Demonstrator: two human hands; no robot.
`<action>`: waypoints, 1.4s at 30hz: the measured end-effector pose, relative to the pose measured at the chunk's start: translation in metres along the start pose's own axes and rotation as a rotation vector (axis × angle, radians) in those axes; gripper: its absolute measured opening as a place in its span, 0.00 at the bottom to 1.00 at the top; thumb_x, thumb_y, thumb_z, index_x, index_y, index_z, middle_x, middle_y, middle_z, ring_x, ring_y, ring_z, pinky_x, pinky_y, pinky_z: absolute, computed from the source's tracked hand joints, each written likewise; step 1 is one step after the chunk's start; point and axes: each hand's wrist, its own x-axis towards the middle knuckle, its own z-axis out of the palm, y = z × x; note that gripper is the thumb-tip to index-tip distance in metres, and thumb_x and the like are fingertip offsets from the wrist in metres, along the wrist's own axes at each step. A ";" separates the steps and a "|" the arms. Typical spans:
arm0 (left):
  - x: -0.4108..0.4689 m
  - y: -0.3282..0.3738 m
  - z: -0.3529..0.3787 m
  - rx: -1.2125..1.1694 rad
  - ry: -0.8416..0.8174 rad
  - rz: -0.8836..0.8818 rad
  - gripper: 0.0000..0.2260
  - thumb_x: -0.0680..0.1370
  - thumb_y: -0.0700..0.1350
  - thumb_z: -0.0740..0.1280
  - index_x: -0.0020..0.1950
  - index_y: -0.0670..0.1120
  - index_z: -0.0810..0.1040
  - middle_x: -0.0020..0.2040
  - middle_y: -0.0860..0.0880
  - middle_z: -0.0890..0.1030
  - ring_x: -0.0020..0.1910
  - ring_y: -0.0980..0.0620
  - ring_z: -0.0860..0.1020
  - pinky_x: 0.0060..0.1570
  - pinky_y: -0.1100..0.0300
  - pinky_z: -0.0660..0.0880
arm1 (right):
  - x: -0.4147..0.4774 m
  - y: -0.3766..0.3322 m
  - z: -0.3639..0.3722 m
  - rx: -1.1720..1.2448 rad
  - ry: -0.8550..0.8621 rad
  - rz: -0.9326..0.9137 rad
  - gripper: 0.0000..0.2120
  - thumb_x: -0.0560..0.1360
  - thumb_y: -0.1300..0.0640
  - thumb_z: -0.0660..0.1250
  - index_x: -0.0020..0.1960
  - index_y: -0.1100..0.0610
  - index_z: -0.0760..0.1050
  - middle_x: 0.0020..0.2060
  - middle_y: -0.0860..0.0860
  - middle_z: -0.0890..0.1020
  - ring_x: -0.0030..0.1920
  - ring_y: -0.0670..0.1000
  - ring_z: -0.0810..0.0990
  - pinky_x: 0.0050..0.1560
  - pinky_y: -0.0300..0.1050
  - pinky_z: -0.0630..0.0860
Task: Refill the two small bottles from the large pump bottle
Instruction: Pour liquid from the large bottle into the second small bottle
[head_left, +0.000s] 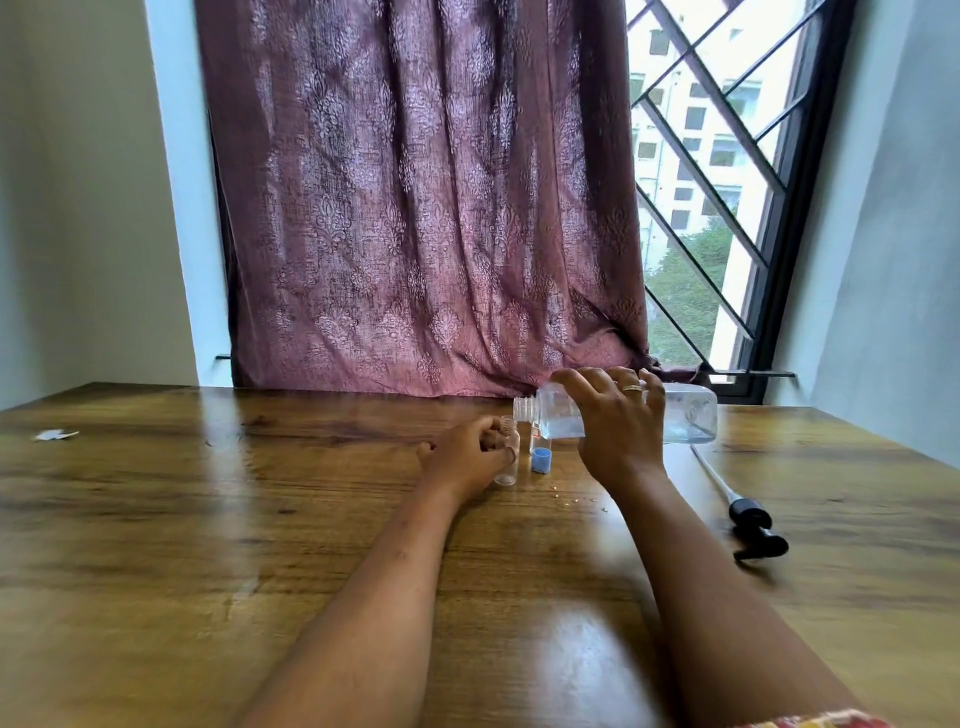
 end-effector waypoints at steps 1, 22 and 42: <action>0.000 0.000 0.000 0.005 0.001 0.000 0.19 0.75 0.54 0.66 0.66 0.56 0.72 0.60 0.54 0.79 0.63 0.51 0.72 0.57 0.53 0.57 | 0.000 0.000 0.000 0.003 -0.006 0.000 0.36 0.57 0.71 0.70 0.57 0.41 0.71 0.52 0.44 0.81 0.57 0.56 0.77 0.61 0.53 0.54; -0.002 0.003 -0.001 0.019 -0.006 -0.012 0.19 0.75 0.52 0.65 0.66 0.56 0.72 0.60 0.55 0.79 0.63 0.51 0.71 0.52 0.55 0.54 | 0.001 -0.001 -0.005 0.024 -0.054 0.003 0.34 0.61 0.71 0.67 0.60 0.42 0.71 0.54 0.45 0.80 0.61 0.56 0.74 0.64 0.55 0.53; 0.002 0.000 0.002 0.023 0.005 -0.013 0.19 0.74 0.53 0.66 0.66 0.56 0.72 0.61 0.54 0.79 0.65 0.50 0.70 0.54 0.54 0.55 | 0.002 -0.002 -0.006 0.003 -0.058 0.001 0.34 0.61 0.71 0.68 0.59 0.42 0.72 0.54 0.45 0.81 0.59 0.56 0.75 0.63 0.54 0.53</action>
